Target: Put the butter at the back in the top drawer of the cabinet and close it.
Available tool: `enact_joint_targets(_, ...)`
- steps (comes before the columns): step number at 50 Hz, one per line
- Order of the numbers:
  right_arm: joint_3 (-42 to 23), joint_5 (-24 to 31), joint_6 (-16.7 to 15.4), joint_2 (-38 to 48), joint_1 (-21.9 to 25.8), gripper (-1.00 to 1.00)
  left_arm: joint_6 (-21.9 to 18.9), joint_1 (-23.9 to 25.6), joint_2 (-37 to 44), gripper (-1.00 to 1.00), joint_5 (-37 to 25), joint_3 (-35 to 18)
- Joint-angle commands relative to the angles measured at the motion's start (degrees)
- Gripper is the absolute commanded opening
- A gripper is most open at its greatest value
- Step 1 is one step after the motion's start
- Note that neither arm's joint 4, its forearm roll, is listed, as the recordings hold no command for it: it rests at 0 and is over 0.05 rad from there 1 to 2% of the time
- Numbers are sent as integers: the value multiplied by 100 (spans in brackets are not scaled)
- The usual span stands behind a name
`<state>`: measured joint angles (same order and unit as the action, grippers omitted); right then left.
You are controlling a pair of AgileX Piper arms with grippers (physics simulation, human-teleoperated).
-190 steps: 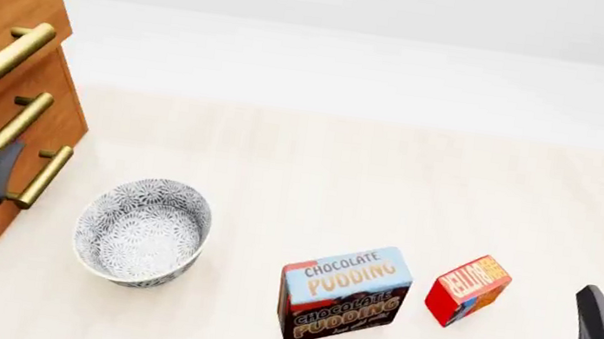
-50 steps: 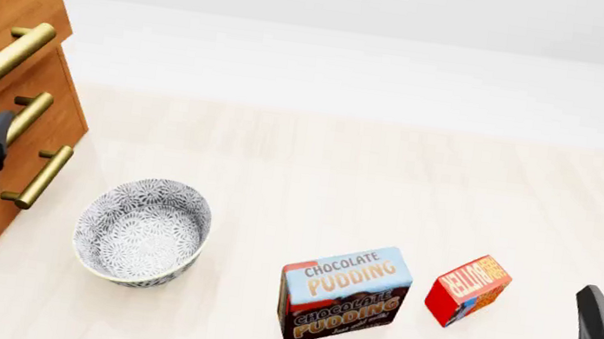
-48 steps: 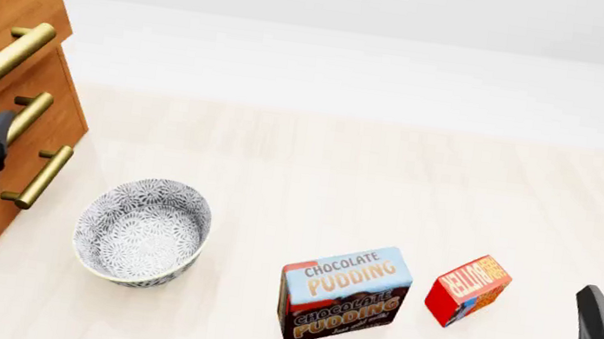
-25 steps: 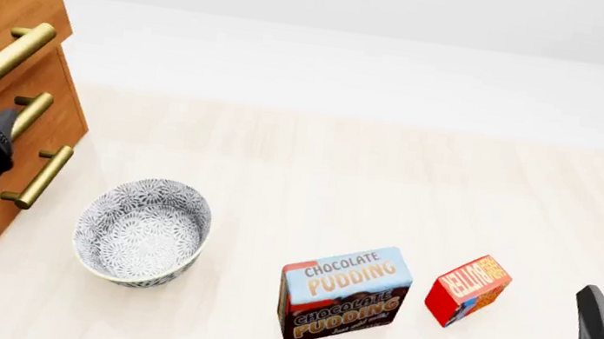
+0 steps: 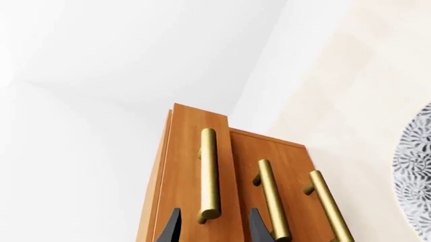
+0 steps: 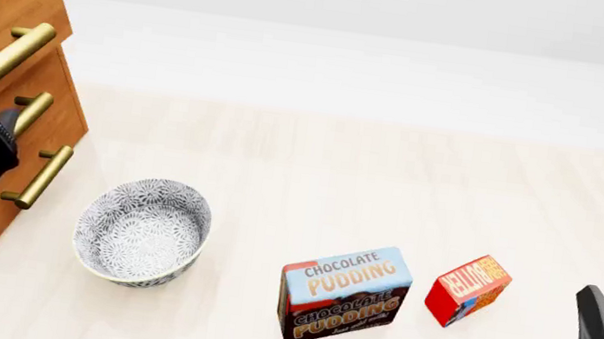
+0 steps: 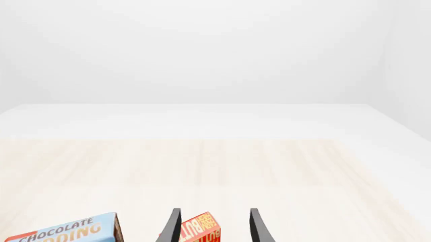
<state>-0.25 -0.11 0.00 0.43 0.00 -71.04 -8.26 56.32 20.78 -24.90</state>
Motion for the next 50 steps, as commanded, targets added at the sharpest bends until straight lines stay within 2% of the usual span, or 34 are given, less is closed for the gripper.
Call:
enact_joint_targets(1,0,0,0,0,0,100,-18,-55,169,100,119,-35)
enact_joint_targets(47,0,0,0,0,0,100,-25,-164,692,100,417,-195)
enact_joint_targets(48,0,0,0,0,0,100,-40,-192,711,-100,429,-182)
enact_joint_targets(50,0,0,0,0,0,100,-27,-99,699,-100,416,-207)
